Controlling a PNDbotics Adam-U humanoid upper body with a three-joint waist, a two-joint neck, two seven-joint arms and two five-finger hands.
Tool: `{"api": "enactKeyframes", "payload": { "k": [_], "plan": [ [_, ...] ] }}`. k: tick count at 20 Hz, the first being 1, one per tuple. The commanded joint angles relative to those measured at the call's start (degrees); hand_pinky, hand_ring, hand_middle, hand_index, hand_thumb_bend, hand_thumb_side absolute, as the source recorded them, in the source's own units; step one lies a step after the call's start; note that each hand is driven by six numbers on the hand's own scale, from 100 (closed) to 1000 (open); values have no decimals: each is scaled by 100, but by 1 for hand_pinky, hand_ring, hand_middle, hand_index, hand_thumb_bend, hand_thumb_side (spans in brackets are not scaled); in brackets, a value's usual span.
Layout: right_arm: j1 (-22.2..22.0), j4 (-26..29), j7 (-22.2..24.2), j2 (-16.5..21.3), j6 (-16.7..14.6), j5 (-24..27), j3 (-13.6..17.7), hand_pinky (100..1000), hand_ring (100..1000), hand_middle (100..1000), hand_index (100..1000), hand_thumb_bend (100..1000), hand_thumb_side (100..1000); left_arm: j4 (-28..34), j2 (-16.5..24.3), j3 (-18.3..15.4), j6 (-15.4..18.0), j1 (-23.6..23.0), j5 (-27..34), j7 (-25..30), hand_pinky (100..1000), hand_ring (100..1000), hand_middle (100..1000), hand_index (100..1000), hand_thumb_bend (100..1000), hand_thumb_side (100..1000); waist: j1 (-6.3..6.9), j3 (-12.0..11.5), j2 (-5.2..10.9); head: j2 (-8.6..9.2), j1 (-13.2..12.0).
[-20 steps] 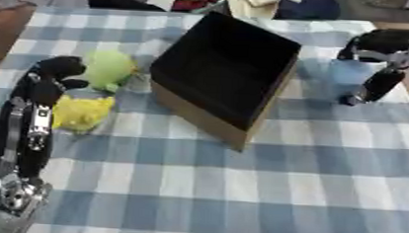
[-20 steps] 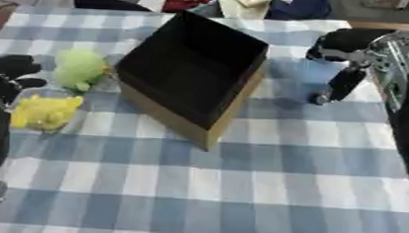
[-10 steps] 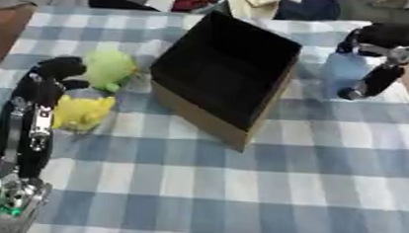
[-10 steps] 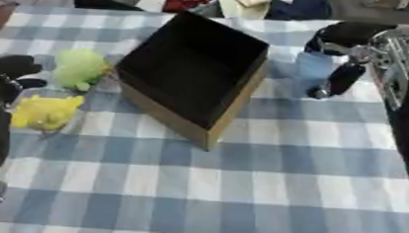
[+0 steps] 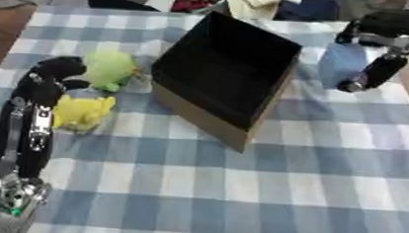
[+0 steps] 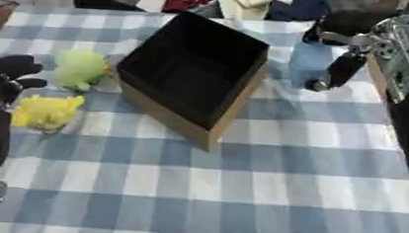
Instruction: Pick up objects on the table and place them in the box.
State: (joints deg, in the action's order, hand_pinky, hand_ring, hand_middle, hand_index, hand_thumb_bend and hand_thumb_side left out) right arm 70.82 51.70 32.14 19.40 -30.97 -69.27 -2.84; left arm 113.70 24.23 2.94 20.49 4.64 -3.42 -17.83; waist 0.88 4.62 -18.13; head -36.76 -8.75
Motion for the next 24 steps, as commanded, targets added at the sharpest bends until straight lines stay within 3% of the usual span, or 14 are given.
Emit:
{"api": "enactKeyframes", "payload": {
  "k": [1,8,14,24],
  "plan": [
    [227,443,101,45,1,437,-11,800,823,425,502,100,204,89,141,-31,2,23,29,29,701,776,741,795,100,838,-17,6,151,-47,27],
    [382,984,157,-88,392,1174,-237,803,821,432,507,100,162,89,156,-32,-1,18,69,57,701,777,742,796,100,836,-45,6,183,-105,67],
    [540,1070,177,-385,667,1592,-487,803,812,436,517,100,147,89,161,-34,12,24,90,68,701,778,743,796,100,836,-52,-34,195,-117,129],
    [683,827,166,-1266,894,1231,-775,803,813,437,518,100,165,89,143,-21,31,76,135,108,701,779,743,797,100,835,-43,-149,173,-98,265]
  ]
}}
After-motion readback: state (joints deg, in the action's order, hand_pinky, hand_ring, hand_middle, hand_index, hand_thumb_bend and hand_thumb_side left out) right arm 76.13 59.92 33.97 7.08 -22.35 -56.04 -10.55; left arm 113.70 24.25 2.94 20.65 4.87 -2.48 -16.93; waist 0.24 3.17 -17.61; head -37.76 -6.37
